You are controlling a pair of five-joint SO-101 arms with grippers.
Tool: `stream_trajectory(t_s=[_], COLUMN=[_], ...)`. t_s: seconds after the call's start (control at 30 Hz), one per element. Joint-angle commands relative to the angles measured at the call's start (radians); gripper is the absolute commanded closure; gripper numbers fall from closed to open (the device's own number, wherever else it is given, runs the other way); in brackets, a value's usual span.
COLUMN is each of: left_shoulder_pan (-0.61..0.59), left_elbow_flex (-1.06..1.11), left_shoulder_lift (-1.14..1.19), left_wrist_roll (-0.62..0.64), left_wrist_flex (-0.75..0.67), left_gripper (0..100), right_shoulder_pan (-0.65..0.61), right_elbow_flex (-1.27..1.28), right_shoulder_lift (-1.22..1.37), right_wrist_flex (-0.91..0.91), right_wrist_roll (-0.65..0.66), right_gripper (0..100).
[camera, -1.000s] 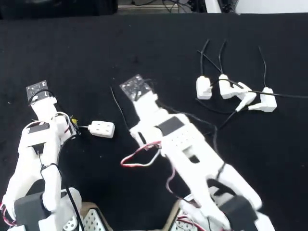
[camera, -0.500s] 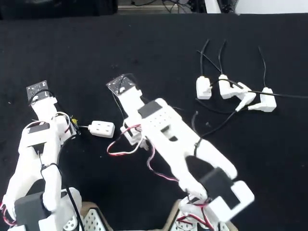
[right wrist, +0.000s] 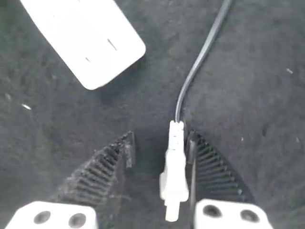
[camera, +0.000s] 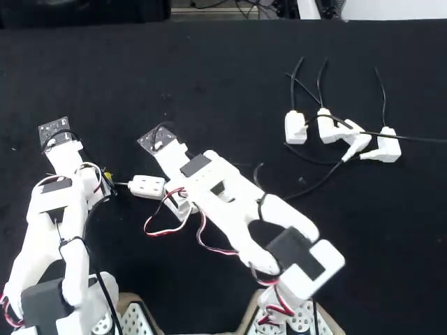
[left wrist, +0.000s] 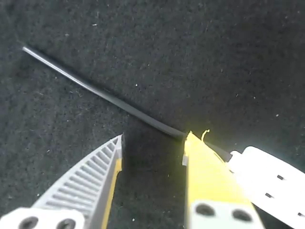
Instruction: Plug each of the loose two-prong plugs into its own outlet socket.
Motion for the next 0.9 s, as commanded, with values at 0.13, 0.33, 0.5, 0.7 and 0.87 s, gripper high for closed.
stream_trajectory(t_s=[0.13, 0.33, 0.5, 0.7, 0.87], left_shoulder_pan=[0.005, 0.005, 0.007, 0.007, 0.007], left_elbow_flex=[-0.005, -0.005, -0.005, -0.005, -0.005], left_shoulder_lift=[-0.003, -0.003, -0.003, -0.003, -0.003], left_wrist_roll=[-0.002, -0.002, -0.002, -0.002, -0.002], left_wrist_flex=[-0.015, -0.015, -0.015, -0.015, -0.015], left_gripper=[79, 79, 79, 79, 79], right_shoulder_pan=[0.118, 0.206, 0.272, 0.370, 0.410], right_elbow_flex=[-0.048, -0.030, 0.101, 0.357, 0.429], right_shoulder_lift=[0.030, -0.171, -0.447, -0.578, -0.584], right_wrist_flex=[-0.020, 0.107, 0.207, 0.121, 0.054], right_wrist_roll=[0.124, 0.129, 0.124, 0.144, 0.244], right_gripper=[97.9, 98.8, 98.7, 97.3, 80.7])
